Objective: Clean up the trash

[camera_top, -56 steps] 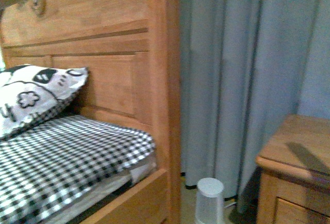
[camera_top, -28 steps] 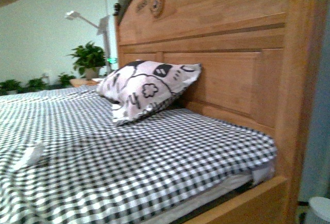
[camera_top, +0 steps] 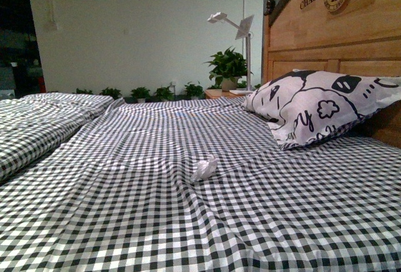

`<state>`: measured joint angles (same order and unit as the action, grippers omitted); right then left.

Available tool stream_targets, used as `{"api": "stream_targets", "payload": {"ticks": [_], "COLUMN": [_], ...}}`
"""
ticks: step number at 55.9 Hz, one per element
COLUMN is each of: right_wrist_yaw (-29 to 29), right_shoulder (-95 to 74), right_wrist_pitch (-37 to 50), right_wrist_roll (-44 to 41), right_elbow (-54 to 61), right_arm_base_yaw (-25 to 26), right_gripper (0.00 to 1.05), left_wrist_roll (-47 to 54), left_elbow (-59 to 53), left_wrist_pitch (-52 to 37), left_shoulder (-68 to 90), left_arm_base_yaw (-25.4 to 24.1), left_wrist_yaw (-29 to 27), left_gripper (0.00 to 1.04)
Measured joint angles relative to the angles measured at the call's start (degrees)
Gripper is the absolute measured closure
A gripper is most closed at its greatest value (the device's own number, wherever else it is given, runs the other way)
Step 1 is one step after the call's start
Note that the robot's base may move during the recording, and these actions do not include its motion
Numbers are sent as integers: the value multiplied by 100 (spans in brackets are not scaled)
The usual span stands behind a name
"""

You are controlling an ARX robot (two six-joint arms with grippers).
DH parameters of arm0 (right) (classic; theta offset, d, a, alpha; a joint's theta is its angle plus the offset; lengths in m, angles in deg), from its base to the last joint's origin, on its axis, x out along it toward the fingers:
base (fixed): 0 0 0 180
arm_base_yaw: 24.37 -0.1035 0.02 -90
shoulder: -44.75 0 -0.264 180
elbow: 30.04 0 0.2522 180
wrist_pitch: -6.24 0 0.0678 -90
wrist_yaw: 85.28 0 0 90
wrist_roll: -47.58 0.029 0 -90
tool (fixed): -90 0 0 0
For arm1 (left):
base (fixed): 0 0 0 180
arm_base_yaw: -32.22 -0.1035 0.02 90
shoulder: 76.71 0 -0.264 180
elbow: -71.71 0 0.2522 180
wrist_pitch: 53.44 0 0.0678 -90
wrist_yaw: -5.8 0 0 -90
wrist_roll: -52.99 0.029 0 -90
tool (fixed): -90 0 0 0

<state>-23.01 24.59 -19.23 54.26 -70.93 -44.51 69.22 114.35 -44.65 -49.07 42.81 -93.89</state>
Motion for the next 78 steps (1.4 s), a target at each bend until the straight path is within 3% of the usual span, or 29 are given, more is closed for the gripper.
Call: {"api": "stream_targets", "payload": {"ticks": [21, 25, 30, 34, 41, 46, 53, 62, 78], "right_wrist_yaw": [-46, -79, -74, -72, -74, -76, -74, -74, -74], "right_shoulder": [33, 24, 35, 33, 33, 33, 33, 33, 33], "right_wrist_pitch": [0, 0, 0, 0, 0, 0, 0, 0, 0], "right_wrist_roll": [2, 4, 4, 2, 2, 2, 2, 2, 2], "right_elbow": [0, 0, 0, 0, 0, 0, 0, 0, 0], "right_arm_base_yaw": [9, 13, 13, 13, 13, 13, 13, 13, 13], "right_gripper": [84, 84, 84, 84, 84, 84, 84, 84, 84], "left_wrist_roll": [0, -420, -911, -839, 37, 1019, 2389, 3359, 4124], "left_elbow": [0, 356, 758, 835, 1261, 1471, 1727, 2194, 2942], "left_wrist_pitch": [0, 992, 2024, 2116, 1580, 1543, 1794, 1718, 1624], "left_shoulder": [22, 190, 514, 809, 1659, 2330, 3220, 4065, 5442], "left_arm_base_yaw": [13, 13, -229, -662, -1657, -2031, -2181, -2111, -2002], "left_wrist_yaw": [52, -116, 175, 981, 2581, 3294, 3930, 4074, 4006], "left_gripper": [76, 76, 76, 76, 76, 76, 76, 76, 76]}}
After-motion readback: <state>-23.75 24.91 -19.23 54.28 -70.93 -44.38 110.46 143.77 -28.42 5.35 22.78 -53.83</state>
